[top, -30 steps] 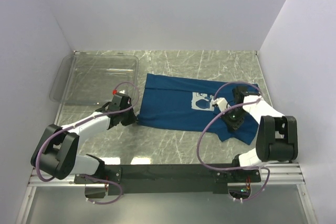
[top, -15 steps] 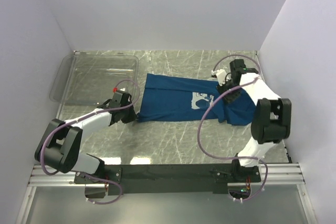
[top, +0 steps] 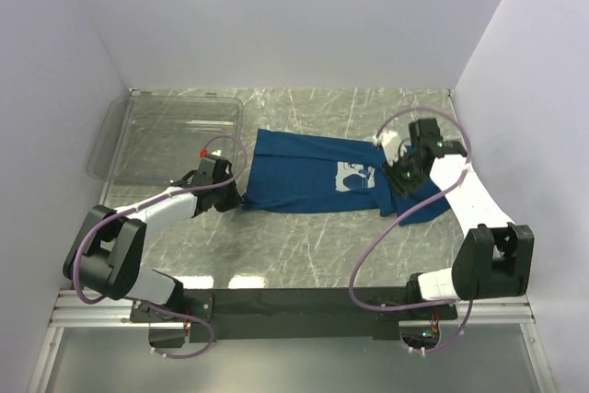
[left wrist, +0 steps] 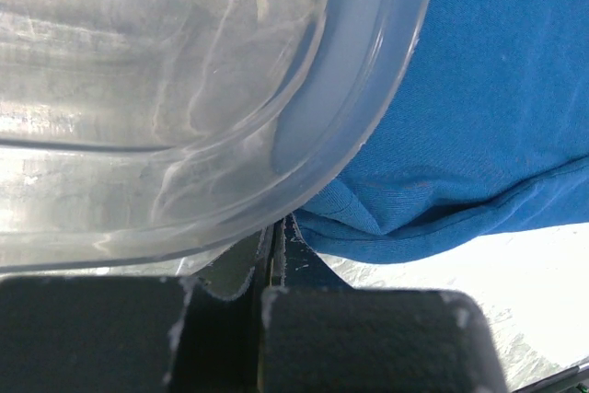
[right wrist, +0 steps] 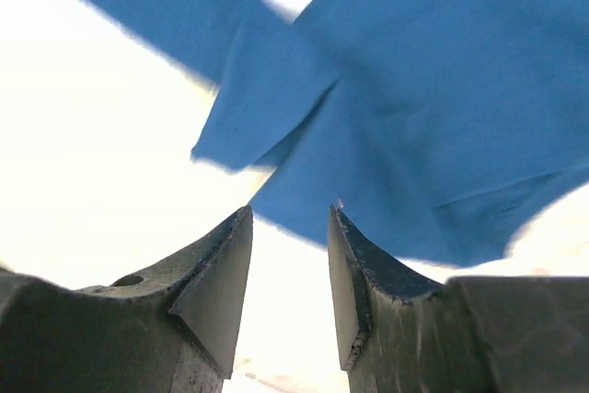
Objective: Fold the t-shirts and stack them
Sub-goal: Fold the tshirt
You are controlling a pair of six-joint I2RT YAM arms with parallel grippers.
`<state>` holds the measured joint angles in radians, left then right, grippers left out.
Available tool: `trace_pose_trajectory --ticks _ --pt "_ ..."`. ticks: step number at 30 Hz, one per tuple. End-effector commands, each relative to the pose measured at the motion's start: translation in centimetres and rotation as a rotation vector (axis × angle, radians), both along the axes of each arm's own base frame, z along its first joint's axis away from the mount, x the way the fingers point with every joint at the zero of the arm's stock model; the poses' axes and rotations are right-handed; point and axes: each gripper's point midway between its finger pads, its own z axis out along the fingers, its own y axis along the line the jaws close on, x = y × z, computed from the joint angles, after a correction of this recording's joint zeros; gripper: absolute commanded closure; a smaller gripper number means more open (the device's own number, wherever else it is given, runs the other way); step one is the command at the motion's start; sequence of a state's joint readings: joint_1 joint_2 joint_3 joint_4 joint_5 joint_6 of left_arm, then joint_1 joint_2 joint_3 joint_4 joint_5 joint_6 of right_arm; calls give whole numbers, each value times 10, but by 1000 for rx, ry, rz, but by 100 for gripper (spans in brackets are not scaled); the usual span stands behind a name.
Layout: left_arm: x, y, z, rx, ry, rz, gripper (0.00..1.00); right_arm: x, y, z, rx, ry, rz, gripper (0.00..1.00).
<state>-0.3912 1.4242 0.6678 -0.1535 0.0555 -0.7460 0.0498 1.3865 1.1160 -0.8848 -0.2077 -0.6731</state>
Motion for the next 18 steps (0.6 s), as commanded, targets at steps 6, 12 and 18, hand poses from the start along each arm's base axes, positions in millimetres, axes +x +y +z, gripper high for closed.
trace_pose_trajectory --ticks 6,12,18 --pt "11 -7 11 -36 -51 -15 100 -70 -19 -71 -78 223 -102 53" --pt "8 -7 8 -39 -43 -21 100 -57 -26 -92 -118 202 -219 51" --pt "7 -7 8 -41 -47 -20 100 -44 -29 -101 -140 191 -269 53"
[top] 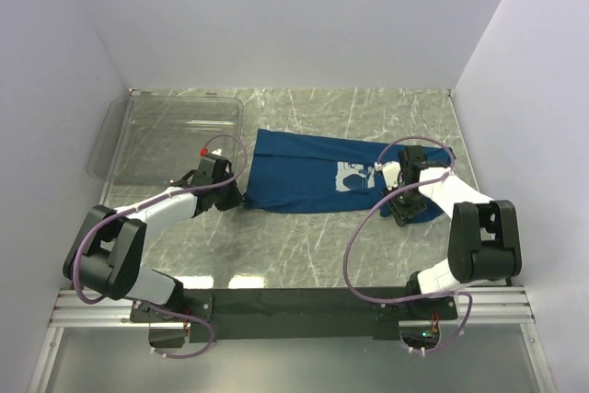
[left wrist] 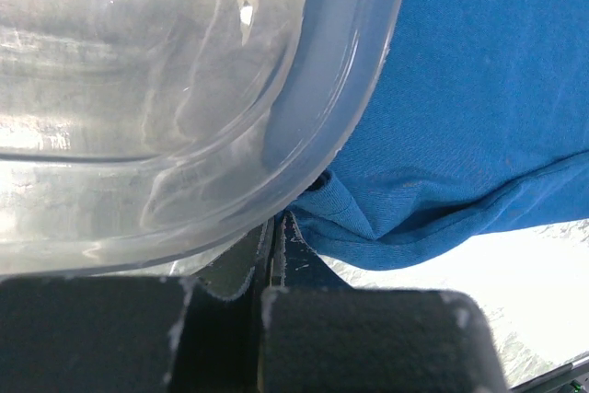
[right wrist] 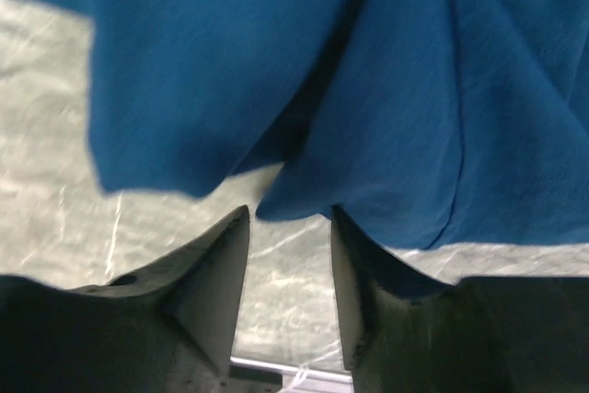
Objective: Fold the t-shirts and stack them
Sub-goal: Fold the tshirt
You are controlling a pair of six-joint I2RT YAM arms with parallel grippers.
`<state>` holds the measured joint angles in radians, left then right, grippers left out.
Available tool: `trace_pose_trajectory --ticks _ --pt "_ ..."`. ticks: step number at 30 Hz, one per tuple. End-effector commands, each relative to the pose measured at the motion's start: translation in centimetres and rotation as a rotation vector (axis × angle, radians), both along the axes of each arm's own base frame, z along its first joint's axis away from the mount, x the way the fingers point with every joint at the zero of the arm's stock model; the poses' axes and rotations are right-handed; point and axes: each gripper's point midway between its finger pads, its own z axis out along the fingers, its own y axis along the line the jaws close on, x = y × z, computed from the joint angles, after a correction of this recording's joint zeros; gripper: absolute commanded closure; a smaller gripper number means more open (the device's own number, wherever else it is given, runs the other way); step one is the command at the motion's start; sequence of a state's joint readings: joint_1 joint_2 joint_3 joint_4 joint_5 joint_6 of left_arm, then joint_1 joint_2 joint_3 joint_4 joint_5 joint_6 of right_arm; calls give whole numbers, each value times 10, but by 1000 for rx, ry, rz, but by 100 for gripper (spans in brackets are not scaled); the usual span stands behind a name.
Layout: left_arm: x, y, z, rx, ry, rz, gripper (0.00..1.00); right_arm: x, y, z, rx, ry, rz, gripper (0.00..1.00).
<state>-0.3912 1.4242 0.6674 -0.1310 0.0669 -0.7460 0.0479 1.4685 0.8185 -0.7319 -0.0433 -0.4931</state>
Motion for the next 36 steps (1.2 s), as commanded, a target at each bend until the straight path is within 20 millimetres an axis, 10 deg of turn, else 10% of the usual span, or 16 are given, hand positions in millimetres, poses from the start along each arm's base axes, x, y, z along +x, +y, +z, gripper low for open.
trace_pose_trajectory --ticks 1,10,18,26,36 --pt "4 -4 5 -25 -31 -13 100 16 -3 -3 -29 -46 -49 56" --pt "3 -2 7 -22 -36 -9 100 16 -9 34 -38 -118 0 100" --pt "8 -5 6 -21 -35 -15 100 64 -72 93 -134 -303 -144 100" --pt "13 -8 8 -27 -38 -25 100 99 -91 78 -193 -317 -328 50" --pt "12 -8 9 -36 -41 -15 100 45 -47 87 0 -255 -42 46"
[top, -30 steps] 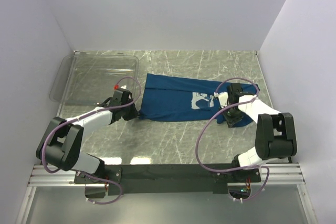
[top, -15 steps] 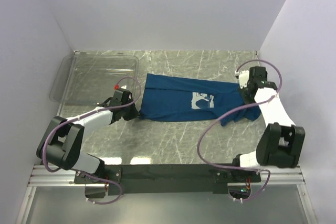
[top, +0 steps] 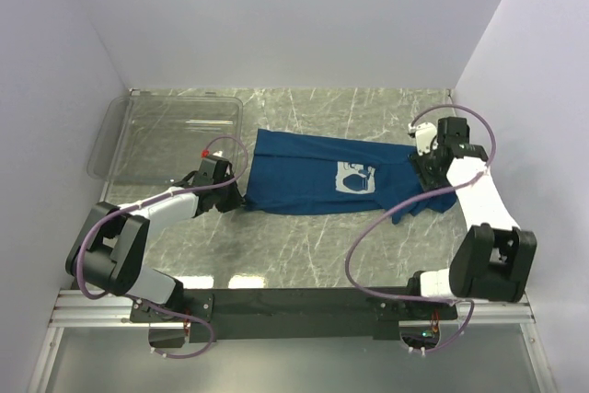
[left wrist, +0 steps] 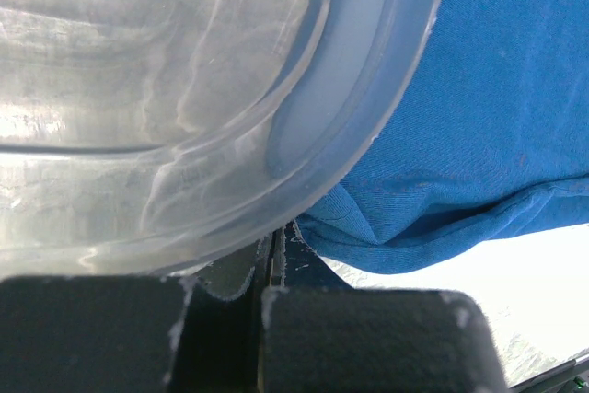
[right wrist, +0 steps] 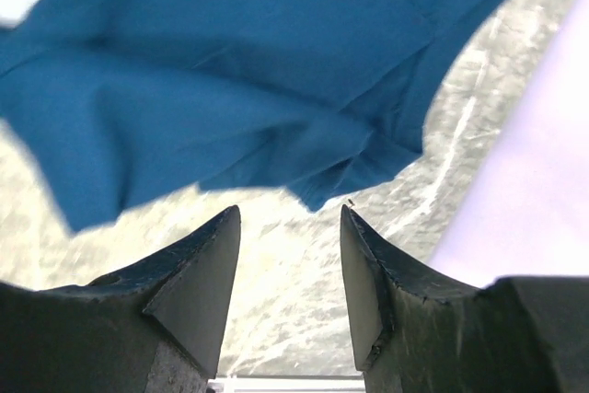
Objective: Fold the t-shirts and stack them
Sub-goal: Fold the tshirt
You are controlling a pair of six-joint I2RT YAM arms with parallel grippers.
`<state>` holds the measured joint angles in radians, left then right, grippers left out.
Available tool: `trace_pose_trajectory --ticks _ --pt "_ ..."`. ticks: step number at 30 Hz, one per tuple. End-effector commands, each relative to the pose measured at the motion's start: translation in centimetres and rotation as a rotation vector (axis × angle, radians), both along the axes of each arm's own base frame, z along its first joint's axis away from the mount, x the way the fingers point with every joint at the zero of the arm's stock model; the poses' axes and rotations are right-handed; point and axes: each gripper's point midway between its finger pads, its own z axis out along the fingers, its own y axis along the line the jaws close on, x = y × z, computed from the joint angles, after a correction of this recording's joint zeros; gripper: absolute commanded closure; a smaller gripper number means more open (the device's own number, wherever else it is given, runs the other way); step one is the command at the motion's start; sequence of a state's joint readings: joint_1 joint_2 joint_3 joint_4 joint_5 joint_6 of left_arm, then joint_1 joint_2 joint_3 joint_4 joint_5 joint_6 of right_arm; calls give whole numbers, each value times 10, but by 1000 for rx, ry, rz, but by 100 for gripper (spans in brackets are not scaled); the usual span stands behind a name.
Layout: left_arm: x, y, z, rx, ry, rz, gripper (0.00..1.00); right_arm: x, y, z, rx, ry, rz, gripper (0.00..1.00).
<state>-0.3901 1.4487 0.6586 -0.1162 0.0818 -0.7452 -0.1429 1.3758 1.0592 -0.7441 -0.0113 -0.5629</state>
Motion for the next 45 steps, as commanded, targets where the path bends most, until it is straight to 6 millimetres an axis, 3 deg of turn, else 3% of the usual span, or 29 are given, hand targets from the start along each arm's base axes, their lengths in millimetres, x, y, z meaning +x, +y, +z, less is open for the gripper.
trace_pose_trajectory --ticks 1,6,11,16,24,28,32,35,40,45 --pt "15 -7 17 -34 -64 -6 100 -32 16 -12 70 87 98 46" --pt "14 -7 16 -35 -60 -8 100 -55 24 -48 141 216 80 48" --pt "12 -7 16 -33 -60 -12 100 -52 27 -79 198 280 -39 50" --pt "10 -6 18 -37 -64 -6 100 -34 20 -85 180 247 -122 50" --pt "6 -4 14 -39 -56 -2 100 -28 19 -96 184 251 -160 51" --pt "7 -5 15 -36 -58 -5 100 -30 18 -104 180 273 -165 60" --pt "8 -3 18 -28 -65 -3 100 -36 14 -98 155 267 -139 88" --pt "8 -2 18 -26 -65 -1 100 -45 6 -83 123 261 -102 97" --pt "9 -1 17 -19 -67 4 100 -79 -1 -55 107 356 39 99" --pt "9 0 16 -7 -63 3 100 -113 -6 -41 77 437 218 100"
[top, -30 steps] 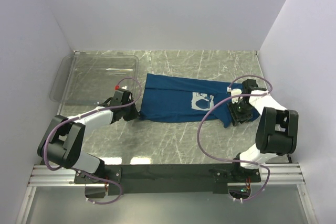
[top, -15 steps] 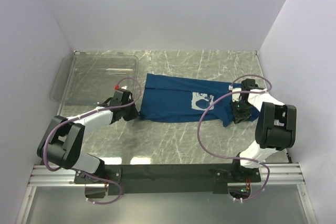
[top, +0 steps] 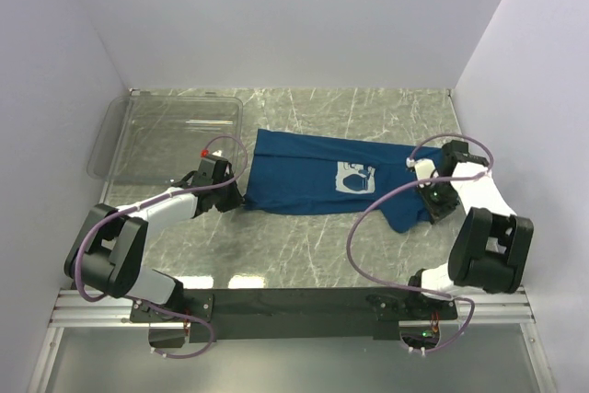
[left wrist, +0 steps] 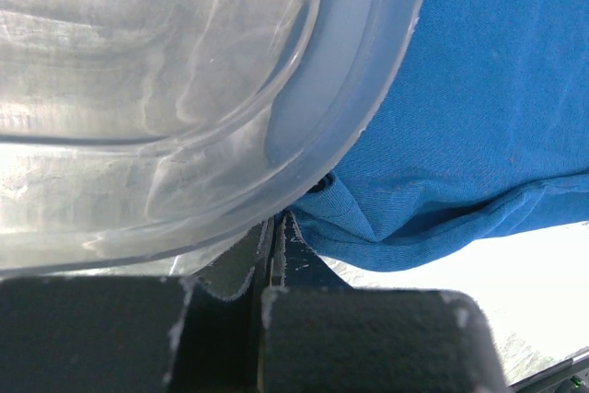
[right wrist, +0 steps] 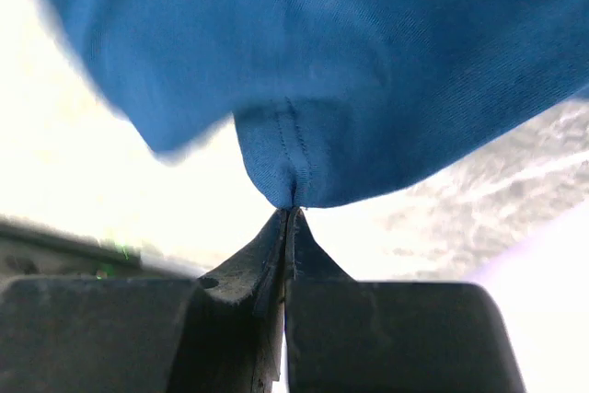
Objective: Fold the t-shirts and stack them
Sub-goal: Fold the tshirt
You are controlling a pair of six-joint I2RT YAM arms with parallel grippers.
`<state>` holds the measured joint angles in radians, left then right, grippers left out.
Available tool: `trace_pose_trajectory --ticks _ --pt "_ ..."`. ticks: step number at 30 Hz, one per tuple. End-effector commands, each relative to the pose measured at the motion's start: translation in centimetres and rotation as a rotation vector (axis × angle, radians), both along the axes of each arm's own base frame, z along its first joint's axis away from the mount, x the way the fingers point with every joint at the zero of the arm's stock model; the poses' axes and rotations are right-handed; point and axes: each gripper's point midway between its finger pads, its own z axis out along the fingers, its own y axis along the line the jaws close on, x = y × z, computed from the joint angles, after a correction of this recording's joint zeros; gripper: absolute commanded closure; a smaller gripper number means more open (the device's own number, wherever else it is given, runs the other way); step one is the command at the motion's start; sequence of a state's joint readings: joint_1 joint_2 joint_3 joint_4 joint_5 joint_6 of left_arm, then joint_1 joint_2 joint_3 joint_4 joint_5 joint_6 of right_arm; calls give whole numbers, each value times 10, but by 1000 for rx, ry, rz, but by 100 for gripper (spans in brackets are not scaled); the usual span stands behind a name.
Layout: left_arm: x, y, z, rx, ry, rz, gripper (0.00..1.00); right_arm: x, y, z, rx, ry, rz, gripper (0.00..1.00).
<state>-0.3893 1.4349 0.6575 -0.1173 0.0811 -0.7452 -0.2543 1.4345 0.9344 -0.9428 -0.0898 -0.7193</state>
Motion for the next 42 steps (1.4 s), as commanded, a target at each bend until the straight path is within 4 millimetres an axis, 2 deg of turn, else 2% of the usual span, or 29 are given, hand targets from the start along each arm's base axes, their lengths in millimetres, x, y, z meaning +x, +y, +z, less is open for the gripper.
trace_pose_trajectory --ticks 1,6,10,16,19,23,27,30,38,42 --pt "9 1 13 -2 -55 3 100 -32 -3 21 0 73 201 100" --pt "10 1 14 0 -56 3 100 -48 -20 34 -12 102 242 100" --pt "11 1 16 0 -62 0 100 -62 -34 31 -28 154 259 100" --pt "9 1 16 -3 -60 -1 100 -83 -45 22 -40 208 276 100" --pt "9 0 18 -5 -63 -7 100 -98 -39 24 15 257 317 100" --pt "6 3 24 2 -75 -8 100 -109 -28 27 66 252 377 100" --pt "1 7 32 6 -88 -3 100 -119 -19 30 97 250 416 100" --pt "-6 10 30 9 -71 3 100 -132 -11 31 147 291 449 100" --pt "-15 18 25 32 -39 35 100 -155 -4 22 134 299 525 100" --pt "-14 20 24 48 -27 47 100 -153 -5 25 91 246 577 100"
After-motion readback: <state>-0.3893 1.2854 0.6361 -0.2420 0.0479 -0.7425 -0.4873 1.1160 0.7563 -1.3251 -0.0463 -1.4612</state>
